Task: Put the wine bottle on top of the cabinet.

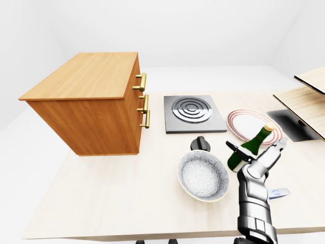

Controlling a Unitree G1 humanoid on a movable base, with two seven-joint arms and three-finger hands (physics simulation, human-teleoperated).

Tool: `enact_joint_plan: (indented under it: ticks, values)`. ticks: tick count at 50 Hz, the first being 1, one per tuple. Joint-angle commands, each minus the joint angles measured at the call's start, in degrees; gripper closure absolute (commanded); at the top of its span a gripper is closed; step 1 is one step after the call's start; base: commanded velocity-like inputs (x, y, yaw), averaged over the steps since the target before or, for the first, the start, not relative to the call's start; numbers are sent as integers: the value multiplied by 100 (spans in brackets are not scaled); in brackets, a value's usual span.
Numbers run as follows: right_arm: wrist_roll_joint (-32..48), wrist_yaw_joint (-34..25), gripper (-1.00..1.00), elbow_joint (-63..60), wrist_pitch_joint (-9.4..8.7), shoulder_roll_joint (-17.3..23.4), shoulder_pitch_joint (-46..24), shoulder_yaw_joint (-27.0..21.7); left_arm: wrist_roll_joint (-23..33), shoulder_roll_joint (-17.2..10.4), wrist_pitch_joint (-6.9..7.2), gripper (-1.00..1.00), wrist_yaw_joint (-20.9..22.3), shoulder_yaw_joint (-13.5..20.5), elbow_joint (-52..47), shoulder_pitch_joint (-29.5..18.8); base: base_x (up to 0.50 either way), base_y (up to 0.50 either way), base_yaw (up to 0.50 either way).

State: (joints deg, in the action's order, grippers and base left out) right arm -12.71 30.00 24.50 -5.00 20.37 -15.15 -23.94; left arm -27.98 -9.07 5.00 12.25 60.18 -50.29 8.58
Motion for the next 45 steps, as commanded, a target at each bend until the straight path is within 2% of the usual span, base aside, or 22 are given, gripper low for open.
enact_joint_plan:
  ticks: [1, 29, 30, 31, 32, 45]
  values:
    - [-56, 0, -100, 322, 0, 130, -128, 24, -24, 6, 0, -100, 10, 20, 4, 0, 0, 0, 0]
    - [-134, 0, -100, 1350, 0, 360, -561, 250, -99, -25, 0, -100, -33, 49, -26, 1, 0, 0, 0]
    - [-137, 0, -36, 1356, 0, 362, -566, 254, -95, -27, 0, -100, -35, 50, -28, 2, 0, 0, 0]
    - [-139, 0, 9, 1356, 0, 364, -568, 257, -103, -26, 0, -100, -35, 54, -31, 1, 0, 0, 0]
    - [-156, 0, 80, 1364, 0, 365, -572, 253, -96, -26, 0, -100, -34, 49, -31, 3, 0, 0, 0]
    - [-180, 0, 84, 1392, 0, 368, -536, 263, -73, -20, 0, -100, -33, 28, -36, -3, 0, 0, 0]
